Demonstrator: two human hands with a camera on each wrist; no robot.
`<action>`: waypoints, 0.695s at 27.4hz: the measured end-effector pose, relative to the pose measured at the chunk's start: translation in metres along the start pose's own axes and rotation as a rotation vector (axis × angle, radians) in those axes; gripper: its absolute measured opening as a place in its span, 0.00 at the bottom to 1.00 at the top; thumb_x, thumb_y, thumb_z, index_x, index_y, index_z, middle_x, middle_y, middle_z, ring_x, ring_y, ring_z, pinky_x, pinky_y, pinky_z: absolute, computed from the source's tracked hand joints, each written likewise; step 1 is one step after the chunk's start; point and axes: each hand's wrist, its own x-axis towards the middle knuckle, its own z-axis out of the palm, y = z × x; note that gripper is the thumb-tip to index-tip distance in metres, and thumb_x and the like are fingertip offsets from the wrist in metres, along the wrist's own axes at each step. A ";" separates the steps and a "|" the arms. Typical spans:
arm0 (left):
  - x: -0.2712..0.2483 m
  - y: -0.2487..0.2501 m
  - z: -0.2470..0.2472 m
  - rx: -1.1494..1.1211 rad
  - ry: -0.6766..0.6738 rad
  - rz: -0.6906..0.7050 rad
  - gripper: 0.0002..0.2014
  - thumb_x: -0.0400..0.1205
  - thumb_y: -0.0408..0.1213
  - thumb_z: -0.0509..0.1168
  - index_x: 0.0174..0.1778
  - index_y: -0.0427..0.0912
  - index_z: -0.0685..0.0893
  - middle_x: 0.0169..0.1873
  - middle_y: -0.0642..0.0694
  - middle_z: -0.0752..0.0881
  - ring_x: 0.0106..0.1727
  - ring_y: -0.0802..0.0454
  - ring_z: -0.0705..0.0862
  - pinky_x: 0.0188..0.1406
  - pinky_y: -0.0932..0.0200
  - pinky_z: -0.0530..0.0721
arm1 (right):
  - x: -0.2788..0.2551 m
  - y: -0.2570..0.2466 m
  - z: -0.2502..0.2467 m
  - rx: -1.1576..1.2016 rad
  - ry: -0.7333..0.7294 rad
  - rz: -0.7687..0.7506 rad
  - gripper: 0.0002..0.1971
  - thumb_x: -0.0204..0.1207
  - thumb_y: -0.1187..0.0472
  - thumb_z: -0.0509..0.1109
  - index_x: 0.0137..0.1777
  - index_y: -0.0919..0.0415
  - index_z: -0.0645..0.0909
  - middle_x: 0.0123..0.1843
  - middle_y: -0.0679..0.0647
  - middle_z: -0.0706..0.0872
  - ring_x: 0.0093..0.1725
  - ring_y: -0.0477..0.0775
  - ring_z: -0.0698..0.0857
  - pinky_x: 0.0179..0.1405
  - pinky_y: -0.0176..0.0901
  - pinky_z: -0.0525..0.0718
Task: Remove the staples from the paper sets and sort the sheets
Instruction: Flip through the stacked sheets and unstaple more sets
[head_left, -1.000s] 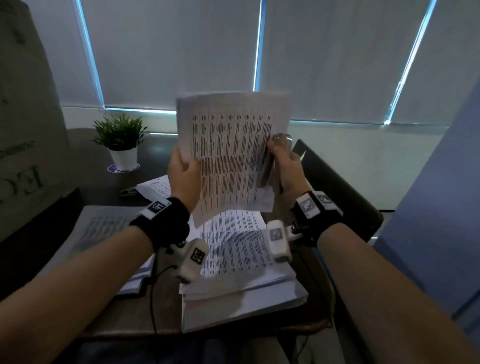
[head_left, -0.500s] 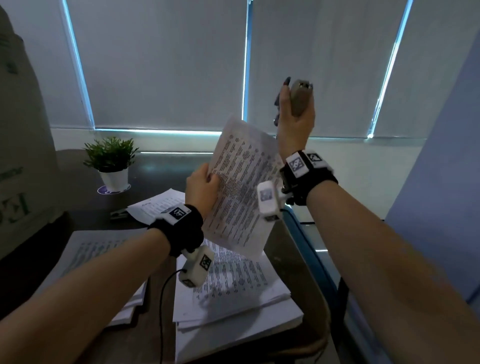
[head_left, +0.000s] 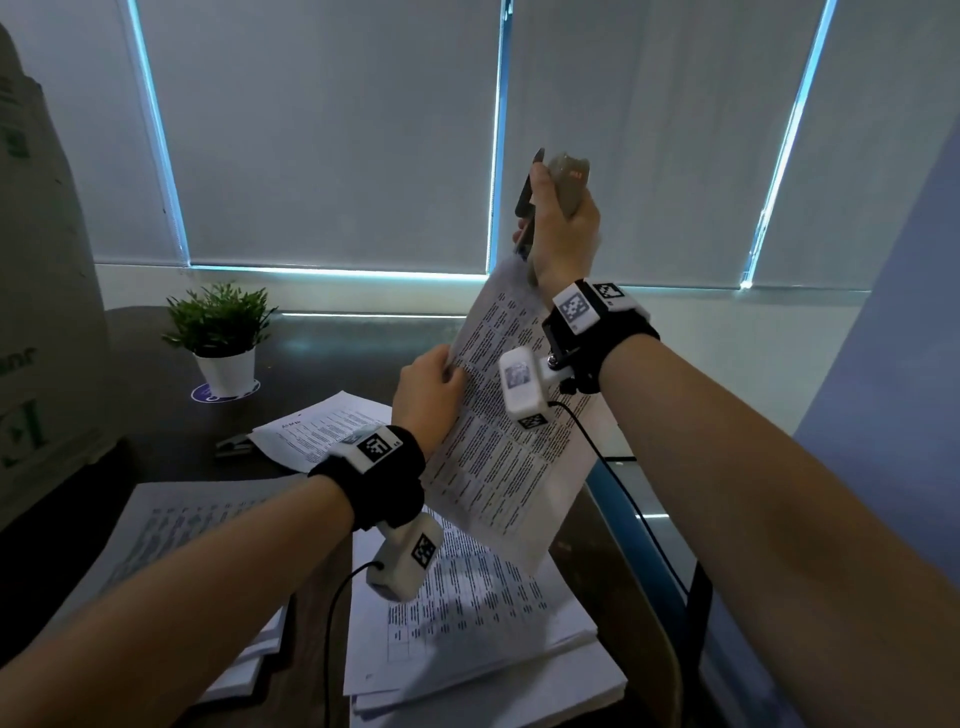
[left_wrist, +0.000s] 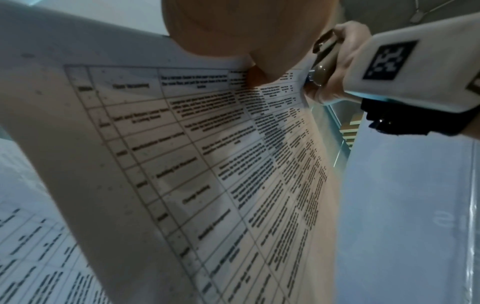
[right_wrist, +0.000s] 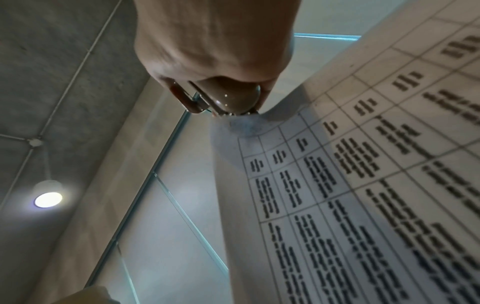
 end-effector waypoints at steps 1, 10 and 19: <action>0.002 -0.002 -0.001 -0.004 0.005 -0.008 0.12 0.80 0.31 0.57 0.30 0.47 0.72 0.28 0.49 0.78 0.32 0.48 0.75 0.35 0.56 0.74 | 0.003 0.001 0.000 -0.006 0.019 0.005 0.16 0.78 0.48 0.73 0.50 0.63 0.84 0.34 0.56 0.88 0.25 0.48 0.84 0.29 0.40 0.86; 0.012 -0.007 -0.004 0.081 0.002 0.027 0.08 0.82 0.33 0.57 0.38 0.42 0.78 0.31 0.46 0.82 0.33 0.46 0.78 0.37 0.52 0.80 | 0.004 0.017 0.009 -0.054 -0.158 0.101 0.14 0.78 0.47 0.73 0.48 0.60 0.83 0.37 0.55 0.88 0.31 0.51 0.85 0.41 0.50 0.89; 0.008 -0.009 -0.001 0.055 -0.042 0.079 0.07 0.81 0.33 0.57 0.39 0.45 0.76 0.32 0.47 0.81 0.33 0.47 0.78 0.36 0.53 0.79 | 0.004 0.017 0.019 -0.049 -0.095 0.115 0.20 0.77 0.45 0.74 0.33 0.61 0.81 0.27 0.54 0.83 0.20 0.50 0.80 0.28 0.44 0.83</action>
